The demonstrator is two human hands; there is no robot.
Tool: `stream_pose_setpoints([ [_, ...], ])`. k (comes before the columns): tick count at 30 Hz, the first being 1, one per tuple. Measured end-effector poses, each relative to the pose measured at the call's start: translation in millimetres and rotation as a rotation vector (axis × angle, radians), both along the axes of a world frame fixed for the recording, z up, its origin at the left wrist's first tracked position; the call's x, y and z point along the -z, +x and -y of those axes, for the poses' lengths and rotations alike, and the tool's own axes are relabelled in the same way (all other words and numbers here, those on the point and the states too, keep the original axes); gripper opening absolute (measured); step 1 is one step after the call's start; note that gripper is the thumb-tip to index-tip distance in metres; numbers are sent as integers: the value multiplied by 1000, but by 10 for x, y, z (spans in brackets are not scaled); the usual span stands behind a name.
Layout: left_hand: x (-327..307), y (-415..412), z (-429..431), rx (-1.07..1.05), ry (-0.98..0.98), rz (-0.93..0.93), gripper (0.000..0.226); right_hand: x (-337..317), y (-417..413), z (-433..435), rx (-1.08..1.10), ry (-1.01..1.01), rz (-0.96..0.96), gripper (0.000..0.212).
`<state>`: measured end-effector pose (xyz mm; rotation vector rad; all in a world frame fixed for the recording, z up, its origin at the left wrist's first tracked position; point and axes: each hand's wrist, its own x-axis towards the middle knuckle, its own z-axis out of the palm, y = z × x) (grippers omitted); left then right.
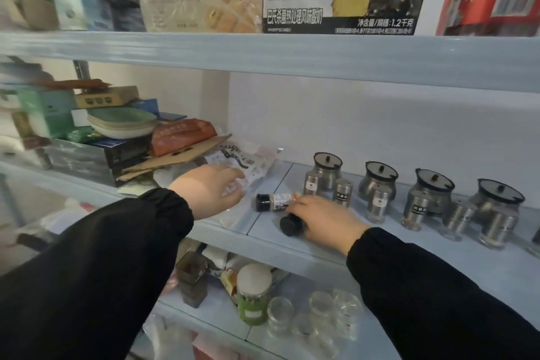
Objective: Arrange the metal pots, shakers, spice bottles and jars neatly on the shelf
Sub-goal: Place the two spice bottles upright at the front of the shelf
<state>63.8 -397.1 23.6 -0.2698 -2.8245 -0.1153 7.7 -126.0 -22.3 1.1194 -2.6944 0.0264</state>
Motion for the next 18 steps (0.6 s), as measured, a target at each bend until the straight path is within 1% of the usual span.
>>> stream_pose_setpoints([
  [2, 9, -6, -43, -6, 27, 15, 52, -6, 18, -42, 13, -10, 3, 42],
  [4, 1, -39, -156, -3, 50, 42, 50, -31, 52, -140, 62, -89, 40, 39],
  [9, -17, -124, -590, 26, 83, 86, 46, -45, 149, -583, 247, -540, 280, 25],
  [12, 28, -163, -908, 47, 125, 79, 44, 73, 201, -954, 327, -741, 357, 31],
  [13, 49, -169, -1035, 58, 136, 80, 42, 96, 222, -1083, 347, -778, 376, 33],
  [16, 103, -172, -1412, 98, 132, 88, 36, 94, 315, -1438, 378, -798, 386, 32],
  [18, 126, -186, -1647, 132, 109, 93, 37, 95, 389, -1686, 389, -836, 401, 32],
])
